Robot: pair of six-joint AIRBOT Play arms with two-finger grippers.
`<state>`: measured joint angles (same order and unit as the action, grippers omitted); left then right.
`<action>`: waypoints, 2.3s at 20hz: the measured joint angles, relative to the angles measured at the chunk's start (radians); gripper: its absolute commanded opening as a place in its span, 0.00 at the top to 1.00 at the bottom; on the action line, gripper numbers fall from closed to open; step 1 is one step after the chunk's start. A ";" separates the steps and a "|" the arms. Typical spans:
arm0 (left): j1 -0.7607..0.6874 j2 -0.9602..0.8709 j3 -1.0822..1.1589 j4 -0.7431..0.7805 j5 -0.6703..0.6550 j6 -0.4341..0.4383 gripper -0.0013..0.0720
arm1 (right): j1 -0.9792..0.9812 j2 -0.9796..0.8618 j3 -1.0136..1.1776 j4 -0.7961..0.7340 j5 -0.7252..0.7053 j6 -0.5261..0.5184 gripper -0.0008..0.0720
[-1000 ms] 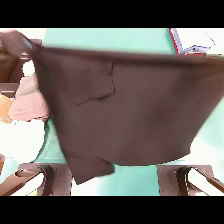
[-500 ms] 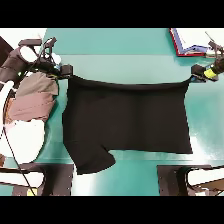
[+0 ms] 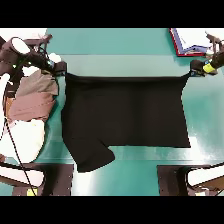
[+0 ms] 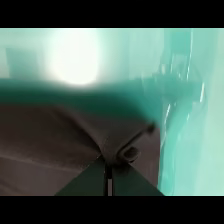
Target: Fold the shirts.
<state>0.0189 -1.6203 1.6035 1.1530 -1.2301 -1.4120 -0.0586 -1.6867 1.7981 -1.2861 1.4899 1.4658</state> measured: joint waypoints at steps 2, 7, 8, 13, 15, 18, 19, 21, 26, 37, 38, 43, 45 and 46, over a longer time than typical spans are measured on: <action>-0.008 -0.001 -0.053 -0.001 -0.048 0.011 0.94 | 0.000 0.043 -0.105 0.000 -0.021 -0.003 0.97; -0.028 -0.002 -0.183 -0.002 -0.121 0.009 0.57 | 0.000 0.145 -0.343 0.000 -0.092 -0.008 0.88; -0.030 -0.001 -0.195 -0.002 -0.126 0.000 0.31 | 0.000 0.162 -0.374 0.001 -0.104 -0.008 0.58; -0.034 0.076 -0.231 0.015 -0.139 -0.035 0.31 | 0.000 0.238 -0.443 0.008 -0.113 -0.010 0.45; -0.034 0.162 -0.290 0.053 -0.144 -0.056 0.31 | 0.000 0.288 -0.450 0.010 -0.076 -0.011 0.45; -0.034 0.338 -0.480 0.089 -0.155 -0.091 0.31 | 0.000 0.370 -0.456 0.010 -0.027 -0.014 0.45; -0.035 0.408 -0.566 0.097 -0.160 -0.106 0.31 | 0.000 0.394 -0.456 0.010 -0.020 -0.014 0.45; -0.036 0.547 -0.738 0.103 -0.163 -0.142 0.31 | 0.000 0.436 -0.458 0.011 -0.020 -0.016 0.45; -0.035 0.781 -1.067 0.051 -0.158 -0.226 0.31 | 0.000 0.478 -0.458 0.012 -0.028 -0.017 0.45; -0.035 0.850 -1.305 -0.191 0.080 -0.212 0.94 | 0.000 0.487 -0.458 0.012 -0.028 -0.017 0.45; -0.035 0.851 -1.307 -0.216 0.092 -0.197 0.94 | 0.000 0.487 -0.458 0.011 -0.020 -0.018 0.45; -0.035 0.852 -1.251 -0.253 0.071 -0.143 0.94 | -0.102 0.521 -0.573 0.000 0.041 -0.028 0.26; -0.035 0.852 -1.213 -0.256 0.056 -0.126 0.94 | -0.189 0.557 -0.698 -0.027 0.052 -0.029 0.13; -0.035 0.852 -1.197 -0.257 0.052 -0.119 0.94 | -0.239 0.573 -0.767 -0.037 0.056 -0.029 0.14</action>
<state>-0.0166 -0.7685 0.4068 0.8959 -1.1778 -1.5311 -0.2977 -1.1141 1.0309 -1.3231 1.5463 1.4372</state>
